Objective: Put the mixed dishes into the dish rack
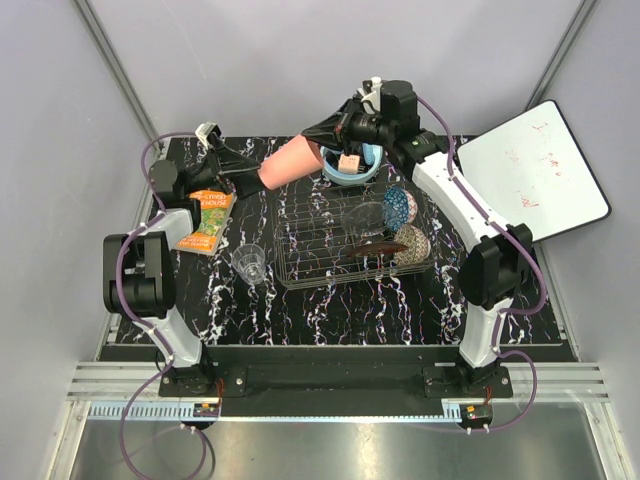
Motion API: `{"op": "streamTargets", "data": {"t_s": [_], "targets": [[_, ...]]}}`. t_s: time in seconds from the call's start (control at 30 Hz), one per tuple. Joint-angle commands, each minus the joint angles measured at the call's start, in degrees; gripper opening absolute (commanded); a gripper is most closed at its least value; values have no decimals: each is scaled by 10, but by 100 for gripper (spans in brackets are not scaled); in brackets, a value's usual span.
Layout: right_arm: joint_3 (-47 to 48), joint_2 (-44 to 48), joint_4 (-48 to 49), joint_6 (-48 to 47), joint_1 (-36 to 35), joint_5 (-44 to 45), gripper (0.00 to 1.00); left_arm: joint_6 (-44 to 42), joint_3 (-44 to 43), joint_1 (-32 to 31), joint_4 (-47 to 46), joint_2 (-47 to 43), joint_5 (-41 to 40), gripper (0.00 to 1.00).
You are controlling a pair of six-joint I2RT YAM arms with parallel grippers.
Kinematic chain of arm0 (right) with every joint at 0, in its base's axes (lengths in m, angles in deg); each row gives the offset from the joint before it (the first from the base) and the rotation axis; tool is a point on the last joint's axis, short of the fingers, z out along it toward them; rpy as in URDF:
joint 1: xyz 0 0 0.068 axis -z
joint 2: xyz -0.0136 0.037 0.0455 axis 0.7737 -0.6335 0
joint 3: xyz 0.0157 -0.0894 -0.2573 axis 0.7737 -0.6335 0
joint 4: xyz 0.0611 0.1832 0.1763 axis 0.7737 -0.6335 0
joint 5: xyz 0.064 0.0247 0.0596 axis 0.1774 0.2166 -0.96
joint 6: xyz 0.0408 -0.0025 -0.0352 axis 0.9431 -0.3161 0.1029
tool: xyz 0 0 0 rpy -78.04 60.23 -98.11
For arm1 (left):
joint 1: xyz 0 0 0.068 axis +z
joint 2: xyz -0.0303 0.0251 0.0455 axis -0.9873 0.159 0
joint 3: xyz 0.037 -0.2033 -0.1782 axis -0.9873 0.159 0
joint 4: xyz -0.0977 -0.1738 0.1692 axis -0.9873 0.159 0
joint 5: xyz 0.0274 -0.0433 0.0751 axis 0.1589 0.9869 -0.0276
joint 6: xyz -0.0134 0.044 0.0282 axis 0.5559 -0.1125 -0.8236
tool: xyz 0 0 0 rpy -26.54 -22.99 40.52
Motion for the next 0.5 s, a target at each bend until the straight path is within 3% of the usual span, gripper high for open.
{"op": "streamTargets", "data": {"t_s": [0.0, 0.47], "targets": [[0, 47, 48, 18, 8, -27, 0, 44, 1, 4, -224, -16, -3, 99], [-36, 44, 108, 67, 9, -42, 0, -14, 33, -6, -188, -33, -35, 99]]}}
